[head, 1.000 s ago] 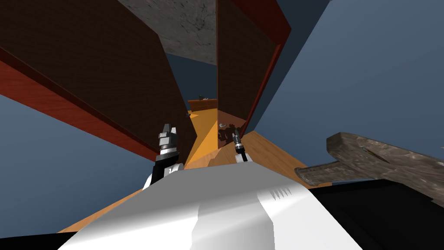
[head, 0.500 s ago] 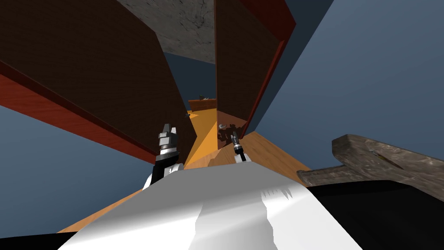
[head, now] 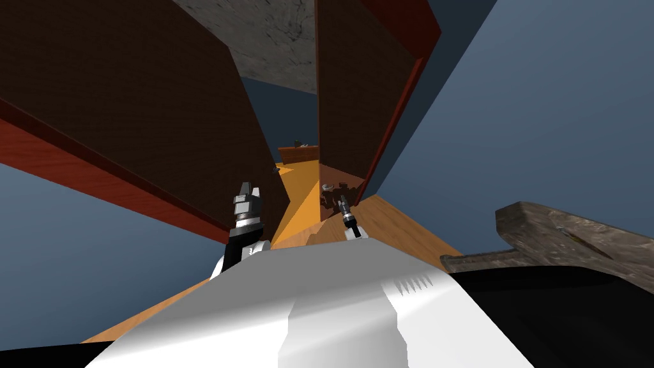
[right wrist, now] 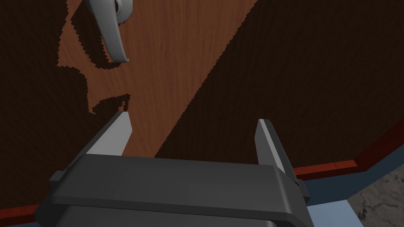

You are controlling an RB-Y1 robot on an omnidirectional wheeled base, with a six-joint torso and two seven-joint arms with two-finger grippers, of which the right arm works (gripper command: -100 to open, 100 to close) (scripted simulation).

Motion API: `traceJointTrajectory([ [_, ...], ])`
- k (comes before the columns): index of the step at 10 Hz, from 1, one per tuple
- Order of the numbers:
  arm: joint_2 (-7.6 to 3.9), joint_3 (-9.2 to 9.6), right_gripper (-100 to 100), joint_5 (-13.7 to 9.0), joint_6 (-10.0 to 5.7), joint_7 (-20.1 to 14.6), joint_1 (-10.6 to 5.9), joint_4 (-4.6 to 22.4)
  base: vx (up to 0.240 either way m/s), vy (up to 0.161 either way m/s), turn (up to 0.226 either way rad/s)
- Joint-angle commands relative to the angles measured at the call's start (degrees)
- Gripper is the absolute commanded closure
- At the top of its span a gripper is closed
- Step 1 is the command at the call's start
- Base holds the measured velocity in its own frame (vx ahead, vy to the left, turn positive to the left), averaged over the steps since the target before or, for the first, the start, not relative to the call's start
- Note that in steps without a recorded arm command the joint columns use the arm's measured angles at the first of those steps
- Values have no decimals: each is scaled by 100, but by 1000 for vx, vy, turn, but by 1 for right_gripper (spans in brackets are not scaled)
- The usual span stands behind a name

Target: Push the door open

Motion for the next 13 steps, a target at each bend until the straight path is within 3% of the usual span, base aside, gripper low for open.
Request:
traceJointTrajectory([
  [1, -7, 7, -100, 24, -37, -15, -72, 198, 37, -30, 18],
  [4, -14, 52, -100, 126, -129, -61, -293, 718, 48, -37, 24],
  [5, -14, 52, -100, 126, -129, -61, -293, 718, 42, -36, 17],
  [7, -16, 94, -100, 221, -214, -103, -500, 1106, 59, -32, 35],
  [10, -15, 113, -100, 264, -253, -122, -594, 1424, 50, -34, 17],
  [13, -7, 164, -100, 381, -358, -174, -847, 2019, 73, -44, 32],
])
